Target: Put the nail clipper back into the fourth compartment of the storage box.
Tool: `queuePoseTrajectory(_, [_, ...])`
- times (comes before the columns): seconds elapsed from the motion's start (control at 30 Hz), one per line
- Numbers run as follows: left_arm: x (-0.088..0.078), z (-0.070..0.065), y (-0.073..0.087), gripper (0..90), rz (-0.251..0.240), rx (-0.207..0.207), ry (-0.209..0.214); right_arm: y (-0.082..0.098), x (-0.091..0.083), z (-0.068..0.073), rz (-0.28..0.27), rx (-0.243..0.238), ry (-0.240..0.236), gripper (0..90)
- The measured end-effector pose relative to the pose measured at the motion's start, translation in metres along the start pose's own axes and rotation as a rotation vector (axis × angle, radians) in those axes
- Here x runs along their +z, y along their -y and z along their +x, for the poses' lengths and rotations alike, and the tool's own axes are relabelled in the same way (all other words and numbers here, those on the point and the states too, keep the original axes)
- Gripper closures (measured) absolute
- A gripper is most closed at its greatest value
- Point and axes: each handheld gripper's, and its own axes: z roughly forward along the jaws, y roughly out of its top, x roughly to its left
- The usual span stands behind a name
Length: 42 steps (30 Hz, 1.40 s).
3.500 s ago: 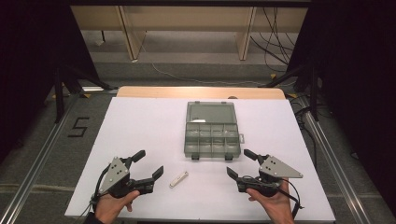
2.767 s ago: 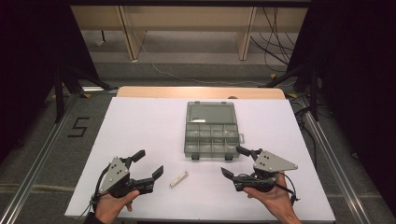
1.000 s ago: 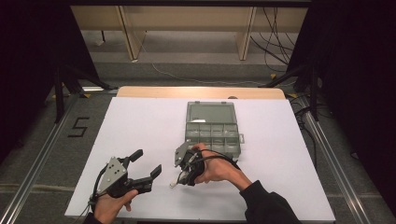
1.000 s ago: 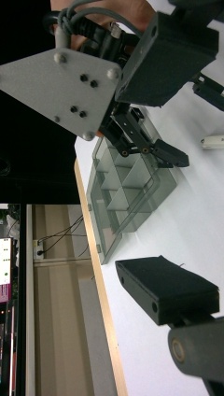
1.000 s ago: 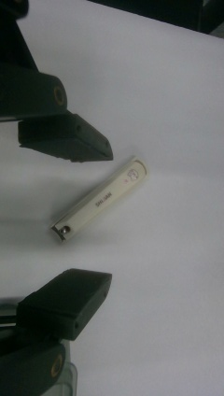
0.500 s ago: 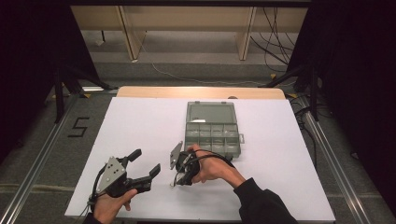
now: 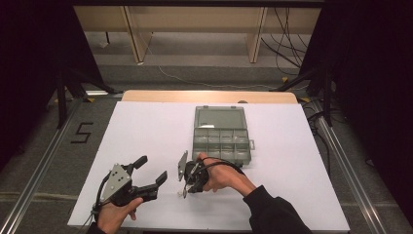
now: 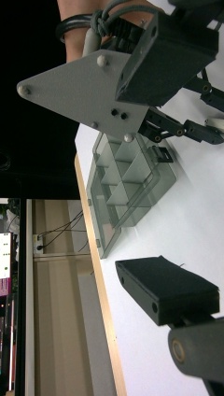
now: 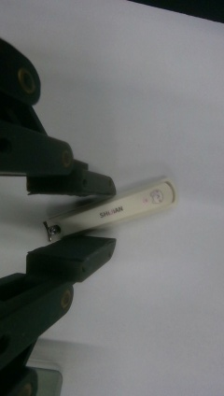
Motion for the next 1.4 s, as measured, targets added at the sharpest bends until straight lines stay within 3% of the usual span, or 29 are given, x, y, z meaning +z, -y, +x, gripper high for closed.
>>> queuePoseTrajectory(0.03, [-0.001, 0.000, 0.000, 15.4, 0.006, 0.000, -0.002, 0.000, 0.001, -0.002, -0.018, -0.033, 0.003, 70.3])
queuePoseTrajectory(0.17, [-0.001, 0.000, 0.000, 15.4, 0.006, 0.000, -0.004, -0.002, 0.001, -0.001, 0.001, -0.046, 0.002, 71.9])
queuePoseTrajectory(0.23, [-0.001, 0.000, 0.000, 15.4, 0.006, 0.000, -0.003, -0.003, 0.000, 0.002, 0.039, -0.005, -0.008, 72.7])
queuePoseTrajectory(0.3, [-0.001, 0.000, 0.000, 15.5, 0.006, 0.000, -0.003, -0.004, -0.001, 0.001, 0.049, -0.015, -0.012, 73.4])
queuePoseTrajectory(0.43, [-0.001, 0.000, 0.000, 15.5, 0.008, 0.001, -0.005, -0.004, 0.000, 0.001, 0.053, 0.009, -0.013, 74.8])
queuePoseTrajectory(0.47, [-0.001, 0.000, 0.000, 15.5, 0.008, 0.001, -0.005, -0.005, 0.000, 0.001, 0.055, 0.003, -0.013, 75.5])
queuePoseTrajectory(0.5, [-0.001, 0.000, 0.000, 15.5, 0.008, 0.001, -0.005, -0.005, 0.001, -0.001, 0.044, -0.032, -0.012, 76.4])
queuePoseTrajectory(0.53, [-0.001, 0.000, 0.000, 15.4, 0.008, 0.001, -0.005, -0.006, 0.001, 0.001, 0.039, -0.023, -0.021, 77.4])
queuePoseTrajectory(0.57, [-0.001, 0.000, 0.000, 15.5, 0.009, 0.001, -0.005, -0.007, 0.000, 0.003, 0.067, 0.010, -0.024, 77.4])
queuePoseTrajectory(0.9, [-0.001, 0.000, 0.000, 15.5, 0.008, 0.002, -0.004, -0.008, -0.001, 0.008, 0.077, 0.038, 0.008, 77.6])
queuePoseTrajectory(0.97, [-0.001, 0.001, 0.000, 15.5, 0.009, 0.002, -0.004, -0.008, -0.001, 0.009, 0.065, 0.050, 0.021, 77.7])
queuePoseTrajectory(1.0, [0.000, 0.001, 0.001, 15.5, 0.005, 0.005, -0.002, -0.007, 0.001, 0.007, 0.037, 0.017, 0.028, 77.7])
queuePoseTrajectory(1.1, [-0.001, 0.000, 0.001, 15.5, 0.011, 0.004, -0.004, -0.005, 0.000, 0.010, 0.033, 0.039, 0.056, 77.7])
queuePoseTrajectory(1.13, [-0.001, 0.001, 0.001, 15.5, 0.015, 0.009, -0.005, -0.004, 0.000, 0.010, 0.019, 0.031, 0.050, 77.7])
queuePoseTrajectory(1.17, [-0.001, 0.001, 0.001, 15.5, 0.014, 0.007, -0.006, -0.003, -0.001, 0.011, 0.018, 0.053, 0.045, 77.7])
queuePoseTrajectory(1.4, [0.000, 0.000, 0.000, 15.5, 0.008, 0.005, -0.001, 0.003, -0.013, 0.007, -0.021, 0.073, 0.080, 77.7])
